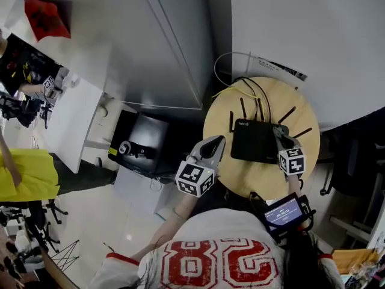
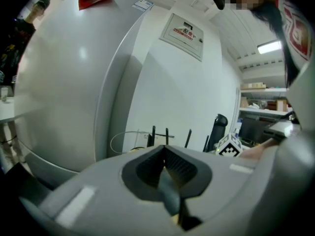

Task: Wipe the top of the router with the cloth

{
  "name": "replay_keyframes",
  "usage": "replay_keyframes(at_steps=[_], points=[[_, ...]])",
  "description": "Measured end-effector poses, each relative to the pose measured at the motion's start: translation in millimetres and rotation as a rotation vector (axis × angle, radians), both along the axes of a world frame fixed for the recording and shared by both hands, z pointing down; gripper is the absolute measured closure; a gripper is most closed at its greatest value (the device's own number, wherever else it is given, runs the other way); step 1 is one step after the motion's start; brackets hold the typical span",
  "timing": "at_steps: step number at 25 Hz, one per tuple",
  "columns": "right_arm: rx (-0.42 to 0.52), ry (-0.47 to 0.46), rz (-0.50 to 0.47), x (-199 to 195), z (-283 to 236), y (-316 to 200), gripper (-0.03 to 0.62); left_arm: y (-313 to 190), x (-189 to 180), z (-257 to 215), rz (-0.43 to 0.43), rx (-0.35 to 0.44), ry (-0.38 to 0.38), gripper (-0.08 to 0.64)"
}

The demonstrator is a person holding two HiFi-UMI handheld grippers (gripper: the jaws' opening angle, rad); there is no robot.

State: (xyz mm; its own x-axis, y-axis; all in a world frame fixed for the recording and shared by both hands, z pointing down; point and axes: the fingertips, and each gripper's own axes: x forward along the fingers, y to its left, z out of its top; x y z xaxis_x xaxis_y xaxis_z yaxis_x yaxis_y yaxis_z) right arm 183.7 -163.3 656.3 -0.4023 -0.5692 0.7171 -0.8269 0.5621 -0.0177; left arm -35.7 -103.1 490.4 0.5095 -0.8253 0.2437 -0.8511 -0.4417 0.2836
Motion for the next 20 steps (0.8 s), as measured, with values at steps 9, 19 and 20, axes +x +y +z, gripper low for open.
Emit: replay_keyframes(at_steps=[9, 19, 20], points=[[-0.021, 0.031, 0.019, 12.1, 13.3, -3.4, 0.554, -2.5, -5.1, 0.8, -0.023, -0.011, -0.013, 0.555], [-0.041, -0.033, 0.067, 8.4, 13.4, 43.6, 0.554, -3.6, 25.3, 1.0, 0.08, -0.009, -0.005, 0.555], [-0.043, -0.041, 0.077, 7.6, 13.2, 49.9, 0.554, -3.5, 28.4, 0.9, 0.092, -0.009, -0.003, 0.555]])
